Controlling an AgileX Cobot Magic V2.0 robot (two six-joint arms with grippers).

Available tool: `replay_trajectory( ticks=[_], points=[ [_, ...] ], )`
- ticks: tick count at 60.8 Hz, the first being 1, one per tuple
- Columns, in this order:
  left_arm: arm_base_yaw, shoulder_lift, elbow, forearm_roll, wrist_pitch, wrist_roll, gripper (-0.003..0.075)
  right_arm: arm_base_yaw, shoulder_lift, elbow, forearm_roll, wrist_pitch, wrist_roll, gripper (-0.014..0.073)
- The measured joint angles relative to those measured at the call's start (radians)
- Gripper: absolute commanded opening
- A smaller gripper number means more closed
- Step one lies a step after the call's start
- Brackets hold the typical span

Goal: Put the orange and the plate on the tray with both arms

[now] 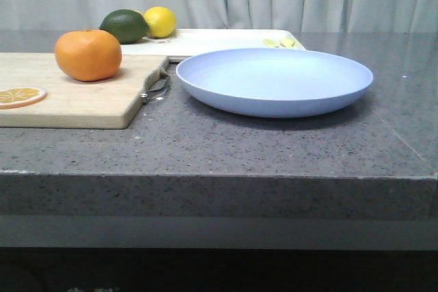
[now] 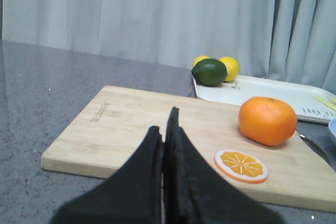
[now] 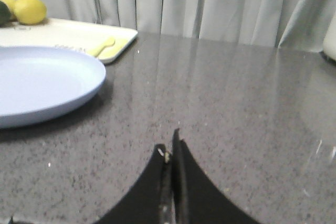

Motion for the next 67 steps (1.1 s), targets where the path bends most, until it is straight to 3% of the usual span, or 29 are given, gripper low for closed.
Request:
replay_trajectory(
  ticks=[14, 26, 40, 45, 48, 52, 55, 57, 63, 66, 67],
  points=[
    [0.0, 0.051, -0.214, 0.061, 0.103, 0.0, -0.0017, 0.0, 0.059, -0.237, 0.0, 0.084, 0.002, -0.0061],
    [0.0, 0.312, -0.386, 0.101, 0.169, 0.0, -0.0018, 0.0, 0.327, -0.462, 0.025, 0.227, 0.063, -0.0061],
    [0.0, 0.53, -0.447, 0.106, 0.128, 0.0, -0.0017, 0.0, 0.522, -0.563, 0.027, 0.209, 0.074, -0.0054],
    [0.0, 0.554, -0.447, 0.106, 0.099, 0.0, -0.0012, 0.0, 0.536, -0.565, 0.027, 0.176, 0.074, 0.0002],
    [0.0, 0.556, -0.449, 0.106, 0.088, 0.0, 0.0013, 0.0, 0.536, -0.566, 0.027, 0.156, 0.074, 0.0083],
    [0.0, 0.556, -0.449, 0.106, 0.083, 0.0, 0.009, 0.0, 0.536, -0.568, 0.027, 0.141, 0.076, 0.0213],
    [0.0, 0.556, -0.449, 0.106, 0.079, 0.0, 0.0188, 0.0, 0.536, -0.568, 0.027, 0.136, 0.076, 0.0331],
    [0.0, 0.556, -0.449, 0.107, 0.078, 0.0, 0.0299, 0.0, 0.536, -0.568, 0.027, 0.137, 0.078, 0.0431],
    [0.0, 0.556, -0.449, 0.107, 0.076, 0.0, 0.0586, 0.0, 0.536, -0.568, 0.027, 0.137, 0.078, 0.0617],
    [0.0, 0.556, -0.449, 0.107, 0.074, 0.0, 0.0707, 0.0, 0.536, -0.568, 0.027, 0.141, 0.078, 0.0668],
    [0.0, 0.556, -0.449, 0.107, 0.074, 0.0, 0.0716, 0.0, 0.536, -0.568, 0.027, 0.144, 0.078, 0.0659]
  ],
)
